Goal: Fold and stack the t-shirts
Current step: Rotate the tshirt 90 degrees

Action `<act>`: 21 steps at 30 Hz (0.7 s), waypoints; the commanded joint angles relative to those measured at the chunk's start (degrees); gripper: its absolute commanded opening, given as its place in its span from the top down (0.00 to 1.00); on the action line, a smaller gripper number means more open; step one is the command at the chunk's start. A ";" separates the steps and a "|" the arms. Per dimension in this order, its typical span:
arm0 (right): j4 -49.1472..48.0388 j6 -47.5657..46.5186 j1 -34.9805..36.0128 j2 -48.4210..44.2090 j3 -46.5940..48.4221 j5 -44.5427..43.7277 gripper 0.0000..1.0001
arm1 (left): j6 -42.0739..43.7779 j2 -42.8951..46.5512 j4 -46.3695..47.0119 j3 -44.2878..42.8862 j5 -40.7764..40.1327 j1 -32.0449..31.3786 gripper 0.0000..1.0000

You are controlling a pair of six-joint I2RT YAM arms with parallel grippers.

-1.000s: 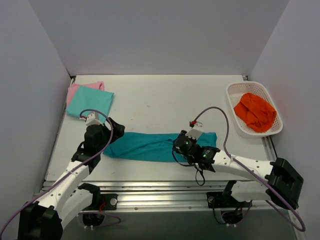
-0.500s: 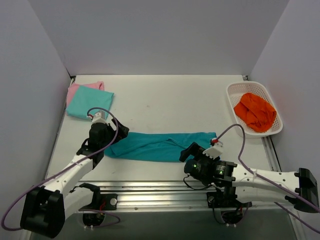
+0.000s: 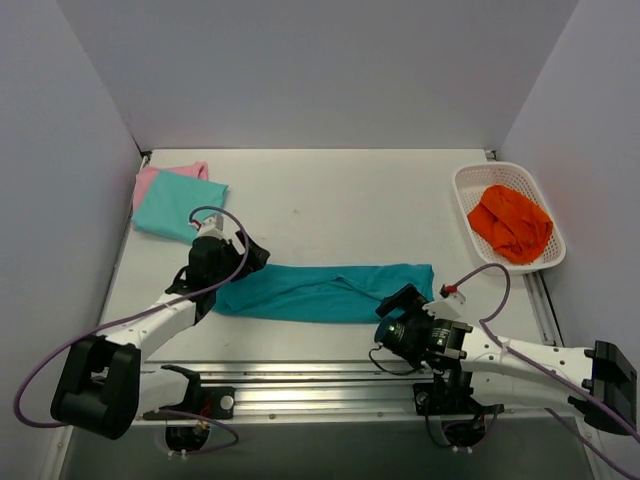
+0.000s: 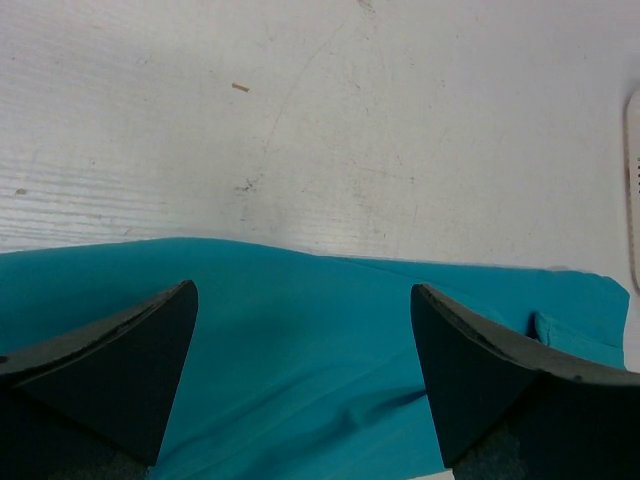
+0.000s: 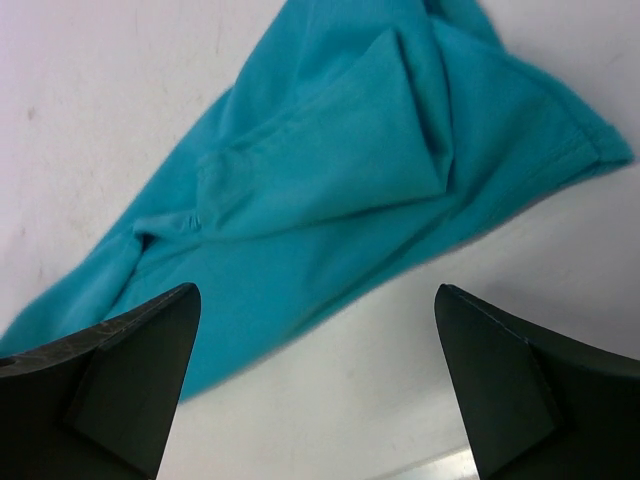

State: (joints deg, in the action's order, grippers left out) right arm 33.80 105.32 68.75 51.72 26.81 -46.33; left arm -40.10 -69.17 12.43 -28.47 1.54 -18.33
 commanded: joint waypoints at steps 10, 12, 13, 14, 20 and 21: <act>-27.91 -34.83 -30.69 3.38 -3.78 16.69 0.00 | 2.92 -4.83 6.73 -4.40 3.47 -0.30 0.03; -27.65 -34.39 -30.78 5.84 -3.43 17.58 0.00 | 3.09 -5.10 6.73 -4.93 3.64 -0.31 0.03; -27.48 -33.78 -30.87 6.63 -3.25 18.28 0.00 | 3.09 -5.45 6.73 -5.19 3.91 -0.31 0.03; -27.47 -33.43 -30.87 8.11 -3.17 19.77 0.00 | 3.18 -5.63 6.73 -5.45 4.43 -0.31 0.03; -28.53 -31.49 -29.73 11.55 -5.18 24.43 0.00 | 3.27 -6.86 6.91 -6.95 5.84 -0.31 0.03; -29.75 -31.49 -29.73 11.90 -5.71 24.79 0.01 | 3.36 -7.12 6.91 -7.13 5.67 -0.22 0.03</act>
State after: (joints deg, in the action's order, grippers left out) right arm 4.82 73.41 38.68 62.61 22.72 -24.40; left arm -38.20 -75.66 16.23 -32.84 5.85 -18.35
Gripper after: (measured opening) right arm 0.990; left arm 0.968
